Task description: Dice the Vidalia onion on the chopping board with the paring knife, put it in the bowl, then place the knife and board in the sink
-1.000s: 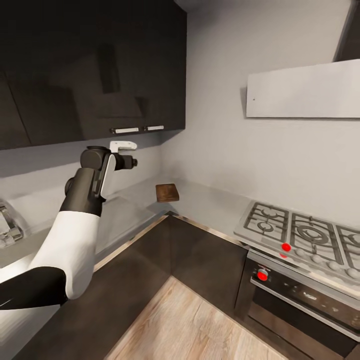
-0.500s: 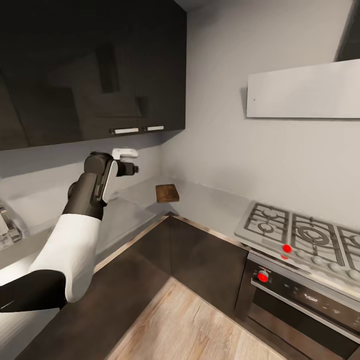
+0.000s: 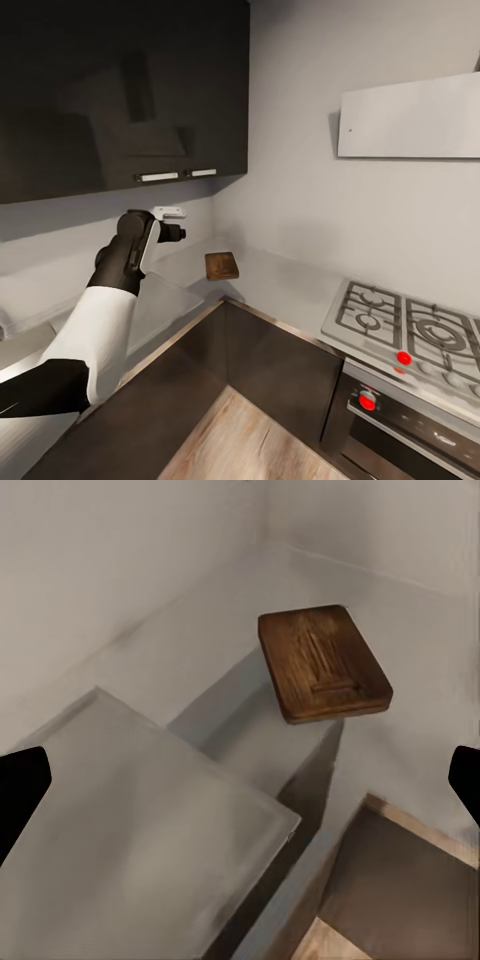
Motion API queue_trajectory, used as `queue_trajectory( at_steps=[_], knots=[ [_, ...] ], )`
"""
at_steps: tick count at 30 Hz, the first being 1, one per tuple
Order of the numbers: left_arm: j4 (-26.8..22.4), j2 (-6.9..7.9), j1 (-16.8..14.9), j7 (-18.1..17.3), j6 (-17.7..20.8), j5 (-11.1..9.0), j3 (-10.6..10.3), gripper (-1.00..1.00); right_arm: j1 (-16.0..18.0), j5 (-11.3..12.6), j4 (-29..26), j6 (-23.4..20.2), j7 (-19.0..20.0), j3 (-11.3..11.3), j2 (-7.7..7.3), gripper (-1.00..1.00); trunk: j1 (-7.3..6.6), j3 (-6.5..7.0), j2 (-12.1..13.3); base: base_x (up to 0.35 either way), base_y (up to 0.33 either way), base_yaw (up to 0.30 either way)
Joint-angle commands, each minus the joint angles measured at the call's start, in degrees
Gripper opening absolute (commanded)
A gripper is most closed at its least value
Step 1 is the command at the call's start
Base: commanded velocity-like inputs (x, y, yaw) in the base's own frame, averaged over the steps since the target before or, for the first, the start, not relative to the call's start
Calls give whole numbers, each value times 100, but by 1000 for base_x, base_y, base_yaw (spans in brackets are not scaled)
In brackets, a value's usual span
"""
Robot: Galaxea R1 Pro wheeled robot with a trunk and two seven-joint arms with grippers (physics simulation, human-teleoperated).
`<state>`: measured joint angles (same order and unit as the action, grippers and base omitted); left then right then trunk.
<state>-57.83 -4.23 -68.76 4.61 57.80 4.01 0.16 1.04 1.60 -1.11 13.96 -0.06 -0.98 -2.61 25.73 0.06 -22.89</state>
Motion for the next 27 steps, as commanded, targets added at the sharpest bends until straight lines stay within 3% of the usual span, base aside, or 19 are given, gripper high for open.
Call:
queue_trajectory(
  at_steps=[1,27],
  knots=[
    [11,-4,1,-12,19,38,2,100,2,15,5,20,4,-7,-2,100,5,-2,-3,328,0,0],
    [678,-7,4,-21,-23,47,2,100,2,14,5,19,6,-7,124,100,5,-21,-3,329,0,0]
  ],
)
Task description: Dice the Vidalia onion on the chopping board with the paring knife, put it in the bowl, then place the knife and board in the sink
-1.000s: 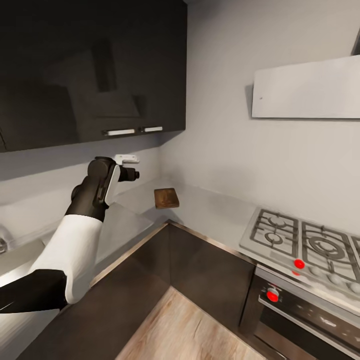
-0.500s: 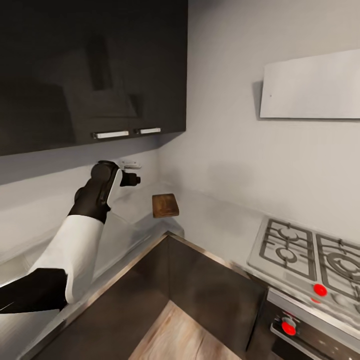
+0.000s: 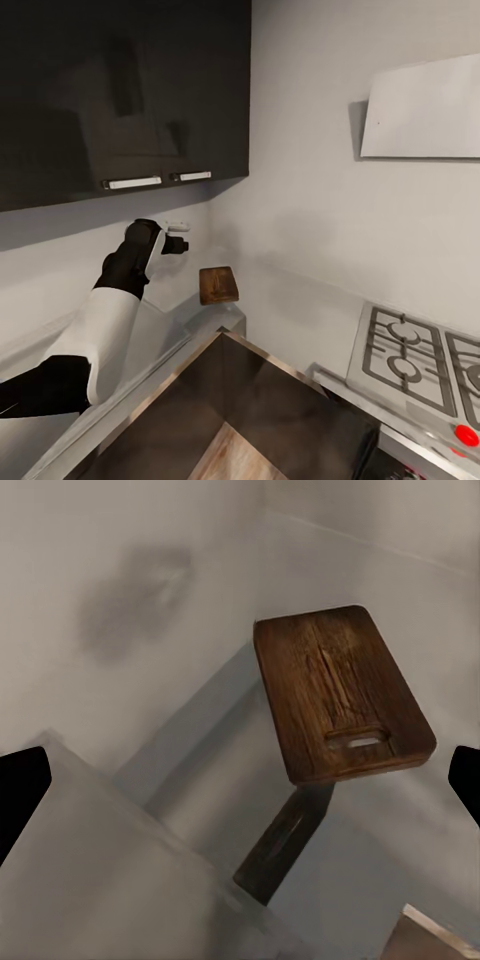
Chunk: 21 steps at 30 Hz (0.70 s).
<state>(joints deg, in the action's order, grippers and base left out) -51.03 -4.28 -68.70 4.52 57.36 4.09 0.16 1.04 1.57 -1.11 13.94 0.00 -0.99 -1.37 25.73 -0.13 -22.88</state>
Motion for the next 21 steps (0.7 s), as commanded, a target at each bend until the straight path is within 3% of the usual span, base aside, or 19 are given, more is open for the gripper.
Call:
queue_trajectory(
  at_steps=[1,5,21],
  knots=[
    [17,-3,0,-12,14,39,2,100,2,13,5,21,0,-7,-3,100,5,-2,-3,76,0,0],
    [65,-3,6,-19,12,39,2,100,2,10,5,21,-8,-6,-4,100,5,-2,-3,72,0,0],
    [-63,-3,6,-12,12,66,2,100,2,10,14,14,-24,2,5,100,5,-2,-3,323,0,0]
  ],
)
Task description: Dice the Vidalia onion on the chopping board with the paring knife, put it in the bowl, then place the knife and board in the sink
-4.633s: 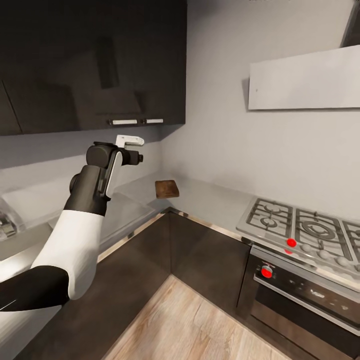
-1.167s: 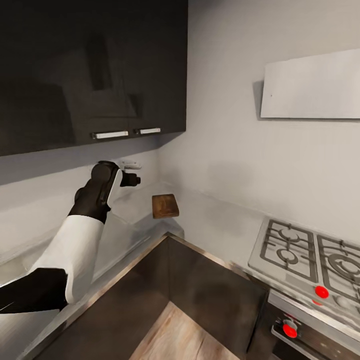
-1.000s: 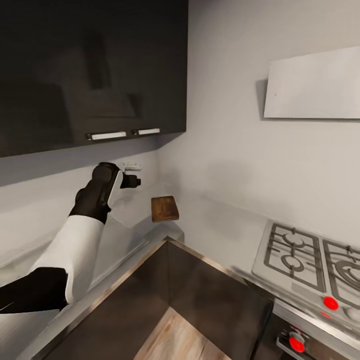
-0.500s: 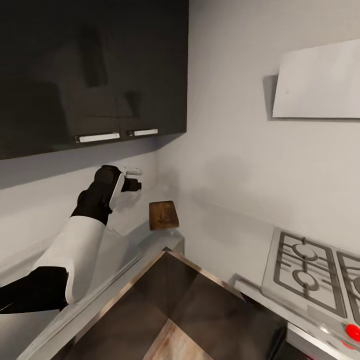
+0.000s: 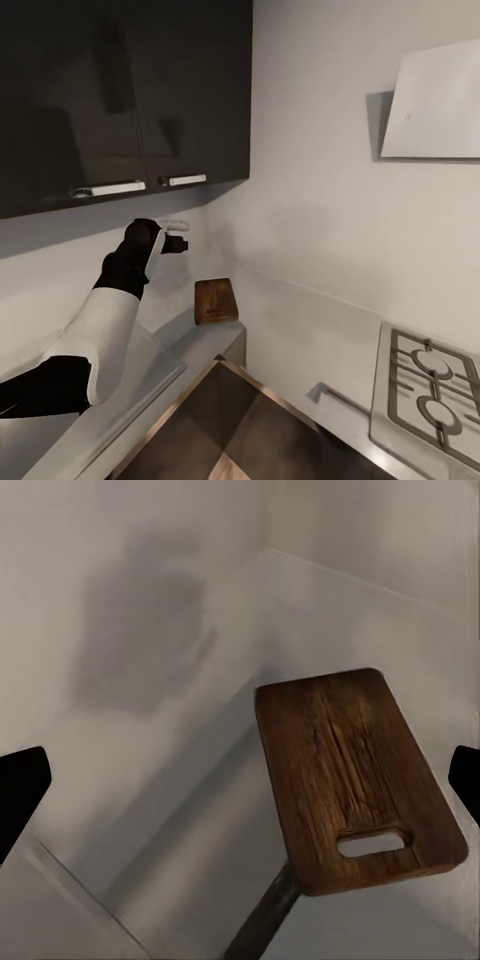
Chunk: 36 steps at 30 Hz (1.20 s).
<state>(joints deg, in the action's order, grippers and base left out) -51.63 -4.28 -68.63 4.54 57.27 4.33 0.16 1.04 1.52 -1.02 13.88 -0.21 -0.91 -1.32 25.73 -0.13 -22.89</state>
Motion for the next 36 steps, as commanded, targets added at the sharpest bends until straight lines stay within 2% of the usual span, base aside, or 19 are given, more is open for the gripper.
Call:
queue_trajectory(
  at_steps=[1,11,21,23,26,30,31,33,34,36],
  knots=[
    [-2,-2,-2,-14,21,41,2,100,2,15,5,21,-4,-6,0,100,5,-2,-3,327,0,0],
    [13,-2,6,-14,21,41,-7,100,2,15,5,22,-5,-6,0,100,5,-2,-3,307,-71,0],
    [80,-10,33,-14,21,32,-7,100,2,15,5,25,-5,-6,18,100,5,-2,-3,18,-13,0],
    [334,-120,73,-44,1,24,-64,100,2,15,5,26,-5,-6,20,100,5,-2,-3,0,0,0],
    [709,-184,85,-54,-149,24,-523,100,2,15,5,27,-5,-6,11,100,5,-2,-3,0,0,0],
    [926,-224,119,-67,-237,15,-742,100,2,15,3,27,-5,-6,9,100,5,-2,-3,0,0,0],
    [1036,-232,136,-159,-378,16,-964,100,2,15,-1,27,-5,-7,9,100,5,-2,-3,0,0,0],
    [1201,-202,154,-996,-796,26,-1936,100,2,15,-8,27,-5,-7,11,100,5,-2,-3,0,0,0],
    [1197,-195,156,-1159,-835,34,-2123,100,2,15,-10,27,-2,-7,14,100,5,-2,-3,0,0,0],
    [1034,-139,156,-1355,-867,35,-2683,100,2,15,-19,27,2,-7,17,100,5,-2,-3,0,0,0]
  ],
)
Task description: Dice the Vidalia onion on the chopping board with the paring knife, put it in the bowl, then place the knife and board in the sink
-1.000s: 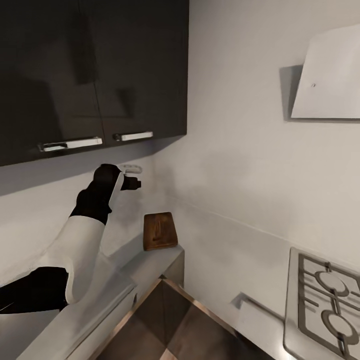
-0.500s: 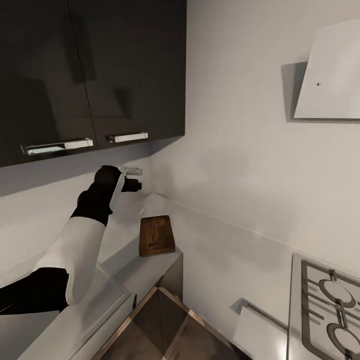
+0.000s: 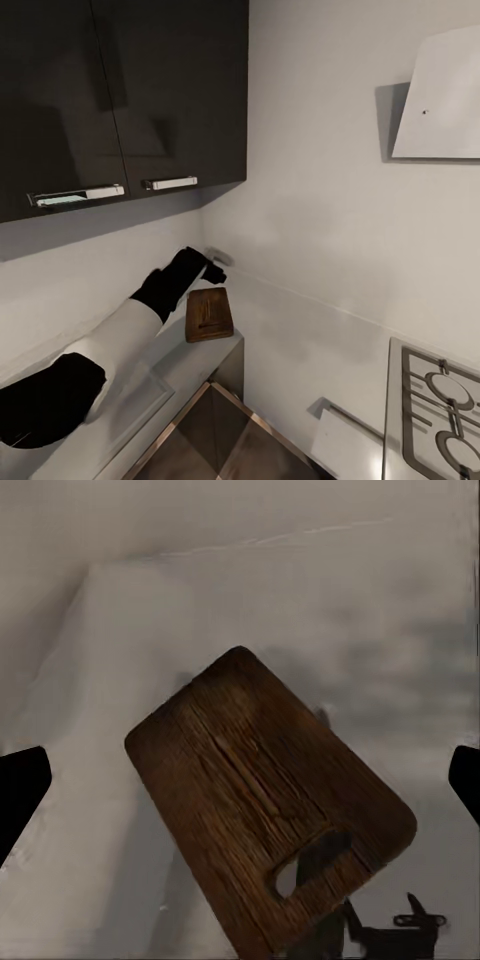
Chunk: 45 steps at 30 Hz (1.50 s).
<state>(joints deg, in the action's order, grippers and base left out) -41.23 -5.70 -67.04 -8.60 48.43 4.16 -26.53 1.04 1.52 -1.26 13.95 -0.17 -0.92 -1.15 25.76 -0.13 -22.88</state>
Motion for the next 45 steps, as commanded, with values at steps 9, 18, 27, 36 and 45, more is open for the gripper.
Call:
queue_trajectory(
  at_steps=[9,18,27,36,45],
  knots=[
    [-392,614,-2,-2317,-947,84,-1210,100,2,24,-6,20,0,-21,6,100,2,-3,-4,0,0,0],
    [-392,614,-2,-2317,-947,84,-1210,100,2,24,-6,20,0,-21,6,100,2,-3,-4,0,0,0],
    [-392,614,-2,-2317,-947,84,-1210,100,2,24,-6,20,0,-21,6,100,2,-3,-4,0,0,0],
    [-392,614,-2,-2317,-947,84,-1210,100,2,24,-6,20,0,-21,6,100,2,-3,-4,0,0,0],
    [912,1518,684,-2441,-2588,-429,-7252,100,2,26,-41,72,17,-32,-5,100,2,-3,-4,0,0,0]
  ],
)
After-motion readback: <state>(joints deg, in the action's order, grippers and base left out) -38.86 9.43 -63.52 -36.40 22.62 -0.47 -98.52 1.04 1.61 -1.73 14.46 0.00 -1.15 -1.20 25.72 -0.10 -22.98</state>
